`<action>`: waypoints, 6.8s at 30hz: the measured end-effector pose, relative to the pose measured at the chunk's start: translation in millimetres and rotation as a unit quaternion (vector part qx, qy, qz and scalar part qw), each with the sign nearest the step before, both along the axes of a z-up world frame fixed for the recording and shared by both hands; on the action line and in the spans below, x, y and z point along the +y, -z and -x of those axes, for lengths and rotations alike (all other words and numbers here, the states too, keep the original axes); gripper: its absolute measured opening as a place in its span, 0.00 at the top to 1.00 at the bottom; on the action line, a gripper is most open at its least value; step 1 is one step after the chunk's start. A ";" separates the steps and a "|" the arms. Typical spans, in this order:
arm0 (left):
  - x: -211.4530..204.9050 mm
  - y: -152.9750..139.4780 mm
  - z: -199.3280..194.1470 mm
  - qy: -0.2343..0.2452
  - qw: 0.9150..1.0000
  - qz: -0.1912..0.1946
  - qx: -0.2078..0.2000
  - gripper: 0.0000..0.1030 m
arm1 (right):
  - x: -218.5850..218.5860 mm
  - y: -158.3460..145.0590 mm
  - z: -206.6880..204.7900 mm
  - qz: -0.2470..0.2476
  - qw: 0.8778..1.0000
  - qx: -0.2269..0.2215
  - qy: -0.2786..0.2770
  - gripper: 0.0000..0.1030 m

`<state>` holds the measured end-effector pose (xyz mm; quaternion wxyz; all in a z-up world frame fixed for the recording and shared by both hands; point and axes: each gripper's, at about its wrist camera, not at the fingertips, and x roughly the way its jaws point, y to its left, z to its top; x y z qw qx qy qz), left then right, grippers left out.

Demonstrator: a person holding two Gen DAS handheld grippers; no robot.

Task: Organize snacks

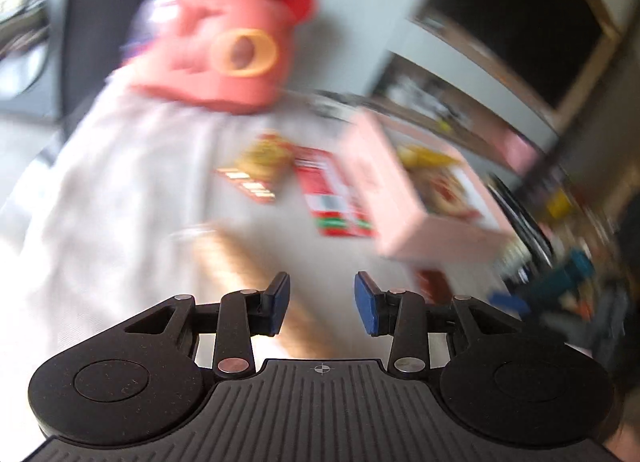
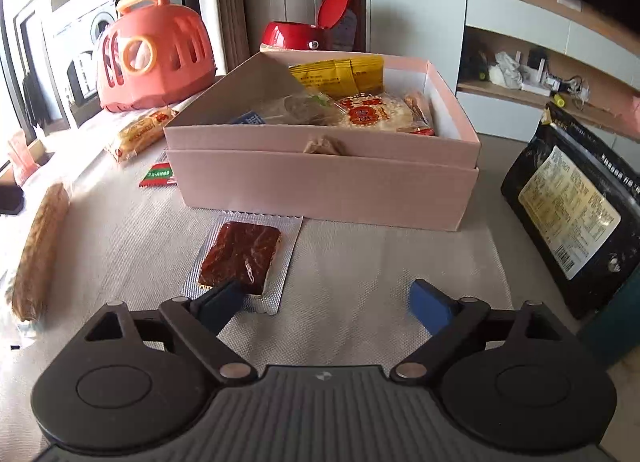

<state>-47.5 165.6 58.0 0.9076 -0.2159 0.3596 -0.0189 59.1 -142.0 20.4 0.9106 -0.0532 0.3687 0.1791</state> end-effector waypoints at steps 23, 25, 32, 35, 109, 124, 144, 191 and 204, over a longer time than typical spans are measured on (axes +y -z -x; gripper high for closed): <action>-40.4 43.5 -19.7 0.094 0.993 -0.068 0.021 0.57 | 16.8 -1.9 7.3 0.000 1.000 0.000 -0.010 0.05; -32.7 41.8 -13.2 0.081 0.994 -0.064 0.022 0.57 | 19.3 -4.9 7.6 -0.012 1.000 -0.004 -0.008 0.05; -27.0 42.6 -2.6 0.063 0.996 -0.062 0.017 0.59 | 50.7 -10.9 -0.4 -0.009 1.000 -0.020 -0.014 0.17; -26.8 44.0 -1.1 0.061 0.997 -0.055 0.009 0.58 | 60.9 -8.2 -8.4 0.002 1.000 -0.009 -0.019 0.42; -17.4 50.5 27.3 0.024 0.999 0.008 -0.031 0.64 | 27.4 -12.3 17.7 0.000 0.997 0.012 0.079 0.38; -50.1 36.1 30.7 0.038 0.999 -0.011 -0.007 0.65 | -6.7 -20.0 34.9 -0.018 0.993 -0.015 0.115 0.17; -57.3 45.1 28.1 0.063 0.998 -0.023 0.008 0.64 | -7.3 -17.7 35.1 0.011 0.998 -0.020 0.055 0.42; -85.3 -25.9 -225.4 0.097 0.988 0.038 -0.117 0.64 | -4.8 -123.8 -120.3 -0.029 0.994 -0.091 0.049 0.43; -37.2 22.8 -241.2 0.079 0.991 -0.106 -0.001 0.67 | 42.6 -63.1 -94.7 -0.004 1.000 -0.023 0.001 0.24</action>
